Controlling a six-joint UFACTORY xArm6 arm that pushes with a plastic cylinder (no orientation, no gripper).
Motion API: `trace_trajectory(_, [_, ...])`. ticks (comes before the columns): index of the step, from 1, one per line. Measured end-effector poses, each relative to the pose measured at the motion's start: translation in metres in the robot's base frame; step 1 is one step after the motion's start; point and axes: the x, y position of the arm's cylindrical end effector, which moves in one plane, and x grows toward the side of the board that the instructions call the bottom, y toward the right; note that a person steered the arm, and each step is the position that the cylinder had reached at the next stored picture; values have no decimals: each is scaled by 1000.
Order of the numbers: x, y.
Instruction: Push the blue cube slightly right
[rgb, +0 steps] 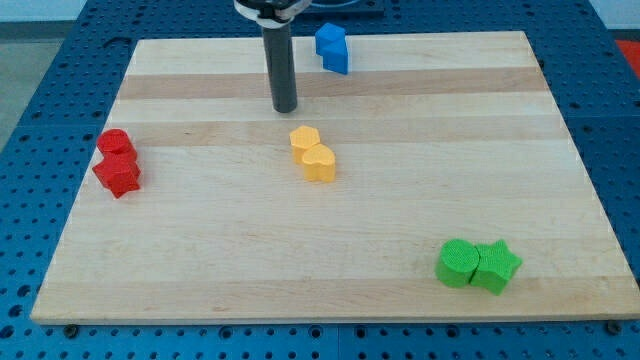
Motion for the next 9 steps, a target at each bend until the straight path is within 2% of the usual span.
trace_trajectory(1, [-18, -6])
trace_trajectory(3, [-85, 1])
trace_trajectory(6, [-131, 52])
trace_trajectory(9, [-140, 71])
